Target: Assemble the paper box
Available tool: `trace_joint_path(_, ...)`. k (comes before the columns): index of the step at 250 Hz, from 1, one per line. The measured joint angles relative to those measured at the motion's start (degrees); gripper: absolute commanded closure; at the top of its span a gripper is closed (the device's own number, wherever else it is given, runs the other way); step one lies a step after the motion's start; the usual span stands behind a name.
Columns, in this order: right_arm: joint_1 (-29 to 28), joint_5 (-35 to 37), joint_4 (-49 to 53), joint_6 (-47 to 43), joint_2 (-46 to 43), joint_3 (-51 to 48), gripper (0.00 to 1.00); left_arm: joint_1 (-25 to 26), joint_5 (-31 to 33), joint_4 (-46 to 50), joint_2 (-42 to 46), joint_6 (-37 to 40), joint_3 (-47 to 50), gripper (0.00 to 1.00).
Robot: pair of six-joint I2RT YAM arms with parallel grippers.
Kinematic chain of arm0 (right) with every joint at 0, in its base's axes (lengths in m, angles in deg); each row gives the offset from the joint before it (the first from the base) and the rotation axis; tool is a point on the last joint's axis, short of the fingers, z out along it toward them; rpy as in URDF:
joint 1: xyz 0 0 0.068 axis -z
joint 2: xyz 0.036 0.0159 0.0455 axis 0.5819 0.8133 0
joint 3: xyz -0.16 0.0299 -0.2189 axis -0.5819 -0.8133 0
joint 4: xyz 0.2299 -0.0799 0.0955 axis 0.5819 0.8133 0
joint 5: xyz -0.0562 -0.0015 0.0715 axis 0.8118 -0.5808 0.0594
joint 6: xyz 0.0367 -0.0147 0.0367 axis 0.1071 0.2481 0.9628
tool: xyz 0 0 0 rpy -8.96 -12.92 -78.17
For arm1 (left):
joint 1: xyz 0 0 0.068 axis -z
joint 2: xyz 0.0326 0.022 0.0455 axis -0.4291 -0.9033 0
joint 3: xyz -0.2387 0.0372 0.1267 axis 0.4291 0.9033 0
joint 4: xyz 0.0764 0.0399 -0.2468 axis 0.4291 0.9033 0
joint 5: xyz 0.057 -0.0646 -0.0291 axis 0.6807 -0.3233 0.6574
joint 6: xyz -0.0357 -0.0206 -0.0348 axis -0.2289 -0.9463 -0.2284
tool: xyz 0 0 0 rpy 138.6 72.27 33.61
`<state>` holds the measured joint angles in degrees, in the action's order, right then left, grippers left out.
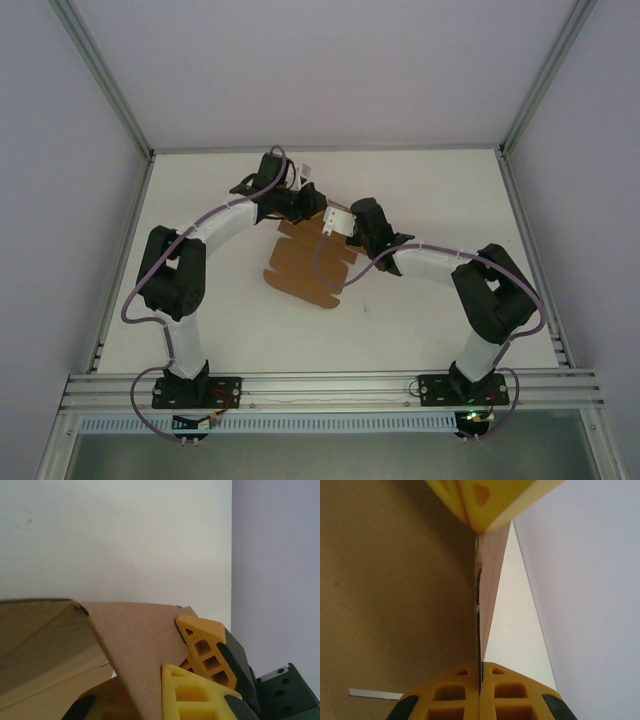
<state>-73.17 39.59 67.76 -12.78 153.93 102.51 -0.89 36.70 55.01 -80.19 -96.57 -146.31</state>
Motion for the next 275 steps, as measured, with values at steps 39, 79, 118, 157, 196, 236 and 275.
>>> trace_joint_path(39, -0.07, 0.26, -0.13, 0.22, -0.02, -0.02, 1.0, 0.07, 0.24, 0.02, 0.0, -0.22, -0.02, 0.73)
trace_joint_path(79, -0.13, 0.92, -0.46, 0.39, -0.81, -0.11, 1.0, 0.0, 3.32, 2.16, 0.9, 1.84, 0.39, 0.36)
trace_joint_path(118, -0.09, 1.4, -0.7, 0.22, -1.62, -0.28, 1.0, -0.94, 10.36, 7.1, 11.19, 5.38, 6.73, 0.0)
trace_joint_path(157, 0.74, 0.55, 0.57, 1.18, -3.37, -1.09, 1.0, -3.08, 20.02, 10.95, 29.55, 8.48, 15.28, 0.0)
trace_joint_path(196, 2.03, -2.4, 2.71, 2.82, -5.9, -1.29, 1.0, -9.66, 29.83, 12.59, 38.6, 9.57, 22.53, 0.0)
trace_joint_path(236, 2.43, -4.31, 5.03, 4.2, -6.73, -1.16, 1.0, -10.69, 34.49, 12.87, 32.63, 11.21, 27.85, 0.0)
trace_joint_path(275, 2.54, -5.51, 7.13, 5.99, -7.04, -0.52, 1.0, -10.69, 31.08, 9.29, 26.36, 13.33, 29.7, 0.0)
